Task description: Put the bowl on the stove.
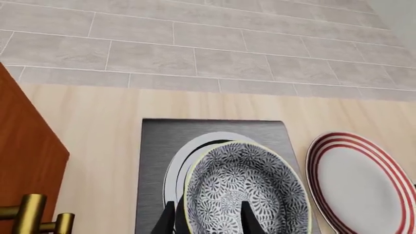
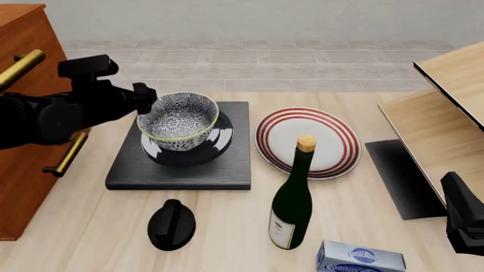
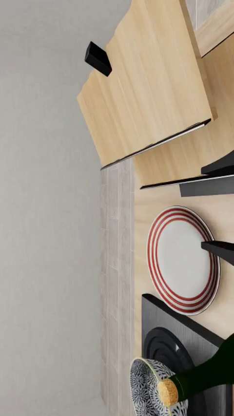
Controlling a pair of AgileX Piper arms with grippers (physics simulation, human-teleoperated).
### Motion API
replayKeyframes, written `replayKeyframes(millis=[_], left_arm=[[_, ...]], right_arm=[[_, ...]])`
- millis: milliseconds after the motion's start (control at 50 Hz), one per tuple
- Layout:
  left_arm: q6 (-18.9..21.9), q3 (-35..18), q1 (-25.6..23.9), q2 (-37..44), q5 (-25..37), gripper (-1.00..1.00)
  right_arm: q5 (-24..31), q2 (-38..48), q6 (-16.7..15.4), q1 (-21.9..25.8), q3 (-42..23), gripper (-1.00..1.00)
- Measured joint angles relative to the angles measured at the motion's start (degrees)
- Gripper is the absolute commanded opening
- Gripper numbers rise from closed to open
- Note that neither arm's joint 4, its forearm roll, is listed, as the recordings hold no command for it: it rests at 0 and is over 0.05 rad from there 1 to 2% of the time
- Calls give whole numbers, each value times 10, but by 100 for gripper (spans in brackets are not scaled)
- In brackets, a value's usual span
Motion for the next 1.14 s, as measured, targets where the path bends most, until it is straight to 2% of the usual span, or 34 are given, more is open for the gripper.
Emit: replayKeyframes(millis=[1140], left_arm=[[-13, 38, -13, -113, 23, 100]], right_arm=[[0, 0, 0, 0, 0, 100]])
